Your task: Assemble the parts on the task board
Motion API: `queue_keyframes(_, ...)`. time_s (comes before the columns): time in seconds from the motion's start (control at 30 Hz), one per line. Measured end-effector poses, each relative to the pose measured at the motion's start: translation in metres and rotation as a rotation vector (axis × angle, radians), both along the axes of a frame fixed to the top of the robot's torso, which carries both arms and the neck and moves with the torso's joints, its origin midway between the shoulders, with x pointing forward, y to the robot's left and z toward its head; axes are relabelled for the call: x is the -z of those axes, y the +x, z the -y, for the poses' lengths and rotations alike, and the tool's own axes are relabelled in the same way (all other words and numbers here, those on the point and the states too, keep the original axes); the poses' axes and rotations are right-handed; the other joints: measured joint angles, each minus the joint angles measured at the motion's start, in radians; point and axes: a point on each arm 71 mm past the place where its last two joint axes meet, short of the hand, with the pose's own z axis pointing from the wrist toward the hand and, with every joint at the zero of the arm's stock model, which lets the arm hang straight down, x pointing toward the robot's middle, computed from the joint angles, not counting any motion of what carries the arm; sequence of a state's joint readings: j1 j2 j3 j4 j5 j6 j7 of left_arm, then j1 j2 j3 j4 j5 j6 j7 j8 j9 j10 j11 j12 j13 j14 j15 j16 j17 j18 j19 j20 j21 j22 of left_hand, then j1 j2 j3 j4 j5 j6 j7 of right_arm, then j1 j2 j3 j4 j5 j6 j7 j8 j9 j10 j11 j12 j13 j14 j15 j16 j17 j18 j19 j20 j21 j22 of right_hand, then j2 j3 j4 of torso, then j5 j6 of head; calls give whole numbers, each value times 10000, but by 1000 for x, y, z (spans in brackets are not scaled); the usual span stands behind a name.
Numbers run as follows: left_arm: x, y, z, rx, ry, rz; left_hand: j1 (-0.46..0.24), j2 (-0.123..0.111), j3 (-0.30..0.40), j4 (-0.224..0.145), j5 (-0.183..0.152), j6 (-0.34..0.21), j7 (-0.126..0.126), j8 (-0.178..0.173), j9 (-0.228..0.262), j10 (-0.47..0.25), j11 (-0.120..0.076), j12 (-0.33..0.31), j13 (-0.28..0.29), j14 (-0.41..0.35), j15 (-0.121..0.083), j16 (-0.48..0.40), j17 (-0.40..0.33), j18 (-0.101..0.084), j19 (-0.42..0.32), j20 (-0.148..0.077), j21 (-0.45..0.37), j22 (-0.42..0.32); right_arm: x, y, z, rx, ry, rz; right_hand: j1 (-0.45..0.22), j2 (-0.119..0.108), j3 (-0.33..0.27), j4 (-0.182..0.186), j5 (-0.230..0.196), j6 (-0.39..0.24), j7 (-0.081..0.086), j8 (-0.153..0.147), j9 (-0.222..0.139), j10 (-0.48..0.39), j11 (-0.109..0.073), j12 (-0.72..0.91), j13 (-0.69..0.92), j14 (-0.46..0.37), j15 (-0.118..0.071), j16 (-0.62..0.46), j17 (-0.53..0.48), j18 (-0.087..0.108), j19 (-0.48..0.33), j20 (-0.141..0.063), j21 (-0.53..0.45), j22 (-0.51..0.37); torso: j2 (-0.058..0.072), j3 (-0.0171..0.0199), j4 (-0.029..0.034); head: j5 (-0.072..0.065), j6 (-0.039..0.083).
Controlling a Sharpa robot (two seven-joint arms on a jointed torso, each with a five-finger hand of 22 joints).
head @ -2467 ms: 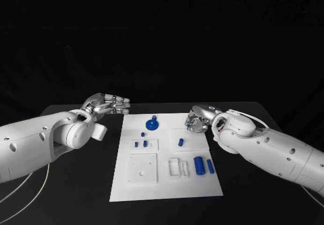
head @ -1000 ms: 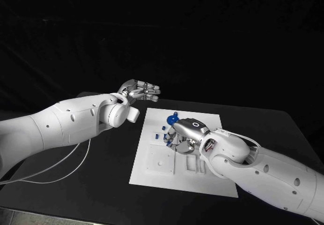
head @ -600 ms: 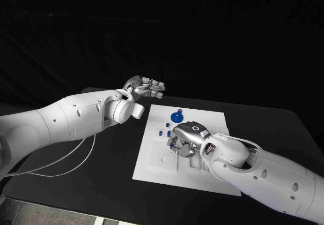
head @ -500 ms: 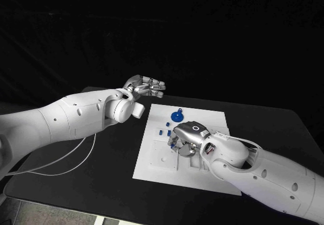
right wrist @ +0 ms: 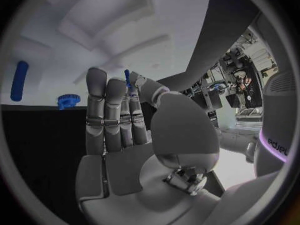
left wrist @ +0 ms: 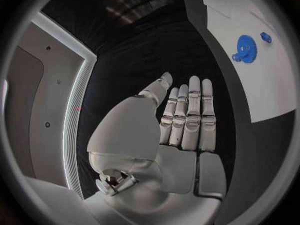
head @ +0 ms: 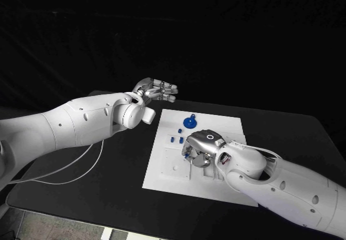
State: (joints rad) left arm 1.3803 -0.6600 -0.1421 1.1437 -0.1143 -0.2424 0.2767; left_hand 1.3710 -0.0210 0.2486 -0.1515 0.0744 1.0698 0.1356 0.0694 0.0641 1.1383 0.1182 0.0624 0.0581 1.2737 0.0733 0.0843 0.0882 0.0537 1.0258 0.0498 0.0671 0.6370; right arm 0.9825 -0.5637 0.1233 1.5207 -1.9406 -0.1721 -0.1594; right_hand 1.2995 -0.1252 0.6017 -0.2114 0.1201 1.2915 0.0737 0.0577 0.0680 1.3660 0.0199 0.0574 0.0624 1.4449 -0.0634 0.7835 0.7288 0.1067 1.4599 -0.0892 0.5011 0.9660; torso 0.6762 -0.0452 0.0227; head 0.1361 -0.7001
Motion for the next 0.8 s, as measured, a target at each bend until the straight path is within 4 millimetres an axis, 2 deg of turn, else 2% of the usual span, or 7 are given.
queue_keyframes(0.3, 0, 0, 0, 9, -7, -2, 0, 0, -47, 47, 0, 0, 0, 0, -1, 0, 0, 0, 0, 0, 0, 0, 0, 1, 37, 37, 0, -206, 5, -2, -3, -67, -115, -94, -1, -1, -2, -1, -1, -19, -14, 31, 3, -15, 14, -9, 0, 0, 0, 5, -10, -1, -1, 2, -1, 33, 8, 12, 3, 86, -58)
queue_keyframes(0.8, 0, 0, 0, 18, -10, -12, 0, 0, -47, 47, 0, 0, 0, 0, -1, 0, 0, 0, 0, 0, 0, 0, 0, 0, 36, 37, 0, -338, 8, -3, -5, -105, -183, -128, -2, -2, -15, -13, -3, -20, -14, 30, -3, -18, 15, -36, -1, 0, 1, 4, -11, 0, -1, 4, -3, 37, 7, 5, -6, 174, -122)
